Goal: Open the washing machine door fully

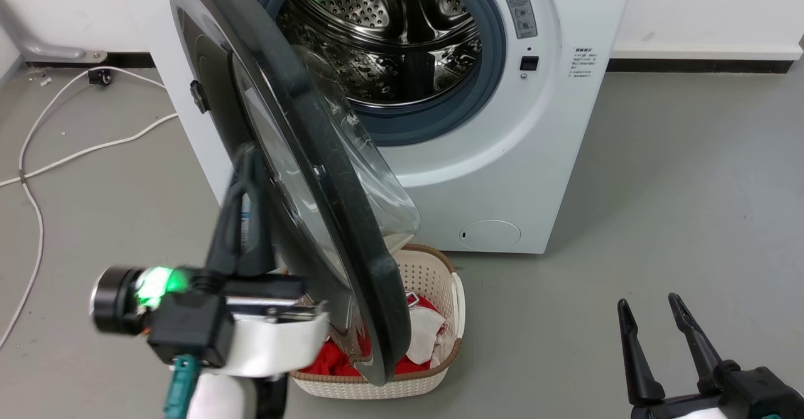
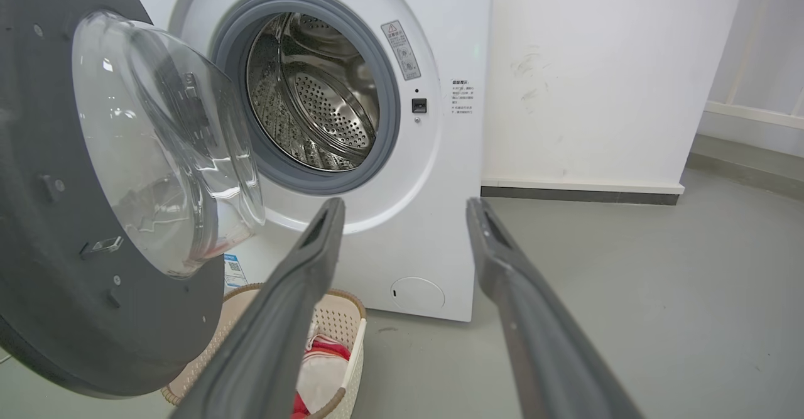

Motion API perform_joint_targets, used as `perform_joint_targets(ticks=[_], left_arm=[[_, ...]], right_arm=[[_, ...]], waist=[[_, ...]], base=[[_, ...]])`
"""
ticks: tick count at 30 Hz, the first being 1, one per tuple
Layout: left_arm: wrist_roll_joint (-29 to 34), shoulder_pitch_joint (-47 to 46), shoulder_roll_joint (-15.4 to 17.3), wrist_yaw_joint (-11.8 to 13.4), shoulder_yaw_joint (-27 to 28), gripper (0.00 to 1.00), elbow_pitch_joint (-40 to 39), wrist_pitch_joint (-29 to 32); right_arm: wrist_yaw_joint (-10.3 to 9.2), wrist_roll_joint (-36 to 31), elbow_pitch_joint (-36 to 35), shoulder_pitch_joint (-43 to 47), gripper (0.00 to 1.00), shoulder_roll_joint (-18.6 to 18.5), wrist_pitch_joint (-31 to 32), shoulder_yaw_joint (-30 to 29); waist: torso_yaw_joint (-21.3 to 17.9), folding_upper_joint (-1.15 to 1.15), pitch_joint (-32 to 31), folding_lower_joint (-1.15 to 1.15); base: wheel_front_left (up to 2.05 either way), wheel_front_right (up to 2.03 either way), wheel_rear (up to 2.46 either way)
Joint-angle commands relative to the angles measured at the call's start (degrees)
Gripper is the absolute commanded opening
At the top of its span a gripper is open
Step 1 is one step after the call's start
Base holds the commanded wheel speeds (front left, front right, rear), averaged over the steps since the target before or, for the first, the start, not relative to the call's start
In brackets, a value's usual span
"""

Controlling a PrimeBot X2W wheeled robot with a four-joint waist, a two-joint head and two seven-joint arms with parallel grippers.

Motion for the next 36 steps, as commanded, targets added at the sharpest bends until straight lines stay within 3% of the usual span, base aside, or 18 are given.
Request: perform_joint_targets(ticks=[1, 11, 23, 31, 36], left_arm=[[0.3, -0.8, 0.0, -0.3, -0.6, 0.00, -0.7, -0.1], [1.2, -7.3, -0.3, -3.4, -16.0, 0.00, -5.3, -0.1], [-0.3, -10.1, -0.4, -3.4, -31.6, 0.00, -3.3, -0.1], [-2.0, -7.9, -0.3, -3.2, -37.9, 0.00, 1.0, -0.1], [-2.6, -4.8, 0.2, -3.1, -38.5, 0.00, 5.8, -0.1]], right_arm=[[-0.03, 0.1, 0.0, -0.9, 1.00, 0.2, -0.1, 0.0], [-0.02, 0.6, -0.2, -1.0, 1.00, 0.2, -0.1, 0.1], [-0.02, 0.7, 0.1, -1.3, 1.00, 0.2, -0.1, 0.3], [-0.02, 0.6, 0.2, -1.2, 1.00, 0.2, -0.1, 0.4], [-0.02, 0.6, 0.3, -1.6, 1.00, 0.2, -0.1, 0.4]], waist=[[-0.1, 0.00, 0.1, 0.00], [-0.3, 0.00, 0.7, 0.00], [-0.8, 0.00, 1.3, 0.00], [-0.4, 0.00, 1.4, 0.00], [0.5, 0.00, 2.3, 0.00]], base=[[0.00, 0.00, 0.00], [0.00, 0.00, 0.00], [0.00, 0.00, 0.00], [0.00, 0.00, 0.00], [0.00, 0.00, 0.00]])
